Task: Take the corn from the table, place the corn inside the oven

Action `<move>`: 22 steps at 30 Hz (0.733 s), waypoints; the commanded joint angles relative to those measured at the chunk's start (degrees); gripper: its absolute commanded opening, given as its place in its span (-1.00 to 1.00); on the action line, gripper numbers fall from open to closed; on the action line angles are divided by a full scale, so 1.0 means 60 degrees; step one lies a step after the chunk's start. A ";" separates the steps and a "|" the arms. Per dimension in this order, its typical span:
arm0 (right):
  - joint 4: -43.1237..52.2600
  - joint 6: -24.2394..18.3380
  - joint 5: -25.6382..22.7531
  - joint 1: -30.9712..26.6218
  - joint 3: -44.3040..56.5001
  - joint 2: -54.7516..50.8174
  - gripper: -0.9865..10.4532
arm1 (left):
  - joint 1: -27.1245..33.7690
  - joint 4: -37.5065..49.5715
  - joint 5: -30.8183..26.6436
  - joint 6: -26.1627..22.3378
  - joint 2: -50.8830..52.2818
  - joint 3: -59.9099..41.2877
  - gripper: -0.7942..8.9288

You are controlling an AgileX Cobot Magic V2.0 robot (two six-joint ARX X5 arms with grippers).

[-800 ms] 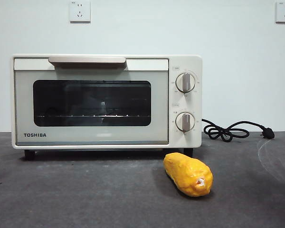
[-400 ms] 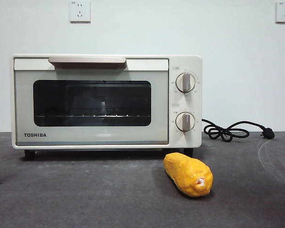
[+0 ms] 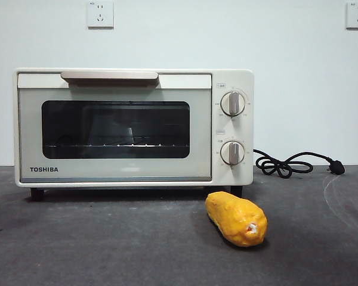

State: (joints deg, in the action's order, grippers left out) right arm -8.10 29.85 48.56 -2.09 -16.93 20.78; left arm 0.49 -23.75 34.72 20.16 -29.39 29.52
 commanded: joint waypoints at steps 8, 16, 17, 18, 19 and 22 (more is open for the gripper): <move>-0.0776 -0.1453 -0.0015 0.2157 -0.2116 0.2758 -0.82 | -0.0528 -0.1446 0.0040 -0.1424 -0.1585 0.2524 -0.85; -0.2299 -0.2259 -0.3053 0.4717 -0.4040 0.4852 -0.32 | -0.0933 -0.1927 0.0044 -0.1719 -0.2208 0.3810 -0.85; -0.2510 -0.2317 -0.3450 0.5005 -0.4288 0.5118 -0.25 | -0.0976 -0.1923 0.0040 -0.1719 -0.2229 0.3887 -0.85; -0.2707 -0.2339 -0.3876 0.5268 -0.4521 0.5373 -0.17 | -0.1024 -0.1909 0.0044 -0.1716 -0.2237 0.3938 -0.85; -0.2860 -0.2342 -0.4240 0.5472 -0.4710 0.5584 -0.10 | -0.1064 -0.1902 0.0040 -0.1716 -0.2248 0.3967 -0.85; -0.3304 -0.2470 -0.5293 0.6069 -0.5282 0.6269 0.11 | -0.1166 -0.1909 0.0040 -0.1716 -0.2248 0.4000 -0.85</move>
State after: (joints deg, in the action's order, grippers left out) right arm -27.66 16.34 18.61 33.58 -47.97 57.47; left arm -6.26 -35.31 34.74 10.70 -42.89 53.25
